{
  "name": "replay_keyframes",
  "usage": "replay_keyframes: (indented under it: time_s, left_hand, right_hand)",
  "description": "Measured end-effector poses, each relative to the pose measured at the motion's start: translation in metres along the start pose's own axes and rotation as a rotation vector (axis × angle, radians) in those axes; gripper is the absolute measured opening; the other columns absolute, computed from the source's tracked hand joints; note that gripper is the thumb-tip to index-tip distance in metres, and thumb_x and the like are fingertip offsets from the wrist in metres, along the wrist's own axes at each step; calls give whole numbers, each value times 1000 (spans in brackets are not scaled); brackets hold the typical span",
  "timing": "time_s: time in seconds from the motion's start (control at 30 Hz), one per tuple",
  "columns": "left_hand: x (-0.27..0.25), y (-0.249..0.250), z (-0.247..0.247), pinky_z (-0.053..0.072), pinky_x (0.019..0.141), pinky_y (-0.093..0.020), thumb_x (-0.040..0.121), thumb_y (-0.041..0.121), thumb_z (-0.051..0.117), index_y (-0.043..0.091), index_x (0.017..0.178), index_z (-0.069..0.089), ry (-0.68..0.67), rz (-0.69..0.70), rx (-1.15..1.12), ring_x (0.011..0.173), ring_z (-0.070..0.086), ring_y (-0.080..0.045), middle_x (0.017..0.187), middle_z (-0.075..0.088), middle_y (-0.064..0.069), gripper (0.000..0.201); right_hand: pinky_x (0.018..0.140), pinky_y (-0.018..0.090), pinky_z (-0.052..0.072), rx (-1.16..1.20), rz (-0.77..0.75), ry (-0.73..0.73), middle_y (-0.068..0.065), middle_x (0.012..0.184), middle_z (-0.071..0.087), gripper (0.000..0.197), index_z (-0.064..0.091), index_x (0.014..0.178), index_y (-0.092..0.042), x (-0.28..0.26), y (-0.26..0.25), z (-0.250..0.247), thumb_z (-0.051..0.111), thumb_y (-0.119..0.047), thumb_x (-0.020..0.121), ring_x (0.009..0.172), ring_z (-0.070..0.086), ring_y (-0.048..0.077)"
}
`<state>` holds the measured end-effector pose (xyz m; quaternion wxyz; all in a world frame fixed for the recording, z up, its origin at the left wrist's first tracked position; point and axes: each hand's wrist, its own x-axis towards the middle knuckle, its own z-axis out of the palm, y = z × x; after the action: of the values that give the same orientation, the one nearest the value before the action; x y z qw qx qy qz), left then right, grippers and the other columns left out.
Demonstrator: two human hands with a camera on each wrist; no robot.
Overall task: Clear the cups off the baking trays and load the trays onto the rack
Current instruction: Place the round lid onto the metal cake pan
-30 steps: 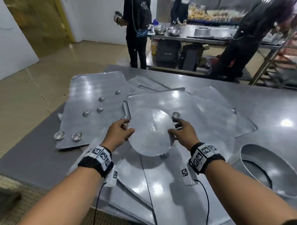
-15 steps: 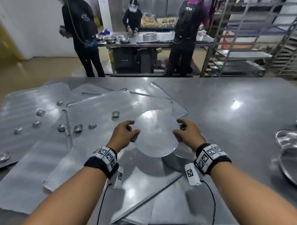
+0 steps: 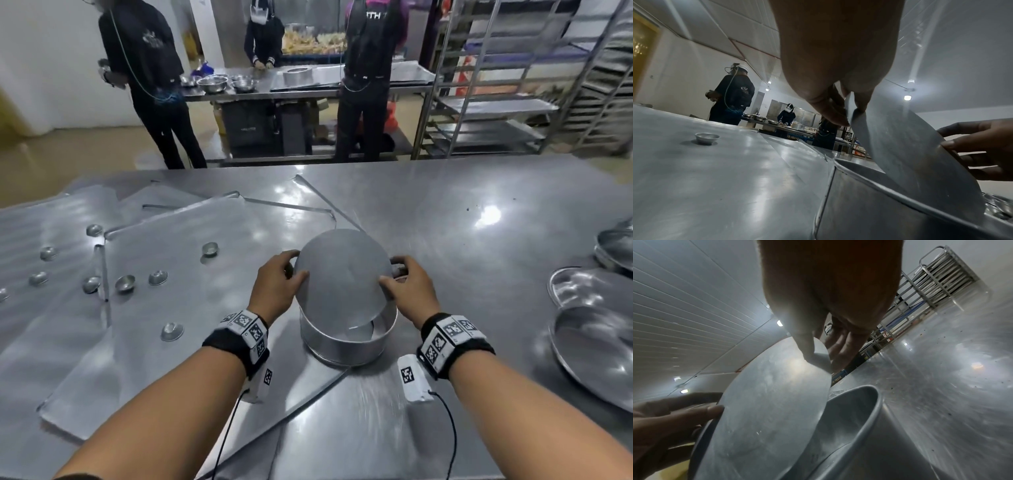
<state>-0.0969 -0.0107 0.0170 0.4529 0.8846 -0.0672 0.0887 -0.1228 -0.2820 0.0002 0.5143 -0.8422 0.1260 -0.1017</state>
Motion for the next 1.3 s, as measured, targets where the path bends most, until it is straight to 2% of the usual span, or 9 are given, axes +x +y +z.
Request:
replay_keyframes:
  time_s: [0.13,0.27,0.43,0.57,0.77,0.87,1.07,1.17,1.3]
  left_hand:
    - [8,-3,13,52,82,-37,89,27,72,21,127,66,-59,-21,59,84,62,-21,88,65,-2,38]
    - [4,-15,27,51,78,-34,91,30,70,23,123,67,-120,-71,125,84,63,-19,85,67,-1,34]
    - [-6,-27,35,49,73,-34,91,34,67,25,112,67,-131,-105,171,80,60,-20,78,64,3,23]
    - [-9,-33,38,44,72,-33,93,39,66,23,100,67,-105,-92,188,78,57,-17,83,61,3,18]
    - [-8,-30,43,40,71,-29,94,45,64,18,86,64,-83,-106,166,74,55,-11,95,53,1,29]
    - [-4,-26,41,38,70,-28,94,45,65,15,83,63,-90,-98,158,73,53,-10,94,53,0,31]
    - [1,-30,42,38,73,-30,94,49,62,10,84,66,-269,-179,312,84,58,-24,102,52,-6,40]
    - [1,-32,43,38,73,-30,94,49,63,10,85,67,-315,-195,339,85,58,-25,104,53,-8,40]
    - [-3,-33,46,38,72,-30,92,47,65,16,86,63,-290,-186,377,87,57,-26,100,52,-6,32]
  right_hand:
    - [78,43,58,-40,17,-12,-2,83,65,27,63,106,-29,9,15,-3,74,-22,82,75,66,19]
    - [77,31,47,-177,50,-66,-5,79,62,22,61,108,-27,6,34,-4,71,-31,89,83,62,21]
    - [71,30,45,-229,75,-102,-7,75,62,18,59,98,-27,-1,50,4,71,-33,87,76,61,17]
    - [71,28,43,-212,61,-84,-6,82,63,15,61,93,-22,-5,53,7,71,-33,89,78,60,16]
    - [80,30,41,-220,19,-98,-3,99,56,16,59,86,-31,-3,59,4,70,-42,89,89,56,16]
    - [82,30,41,-230,9,-96,-3,100,55,18,61,86,-27,0,56,1,71,-41,89,91,56,17]
    - [89,27,39,-361,53,-211,5,118,53,27,64,94,-17,2,62,1,69,-43,89,102,53,18]
    - [94,30,40,-383,73,-225,7,123,52,26,63,95,-17,0,63,0,70,-42,88,110,55,23]
    - [91,32,44,-379,69,-220,8,122,55,28,60,106,-20,-4,63,4,72,-36,86,103,56,22]
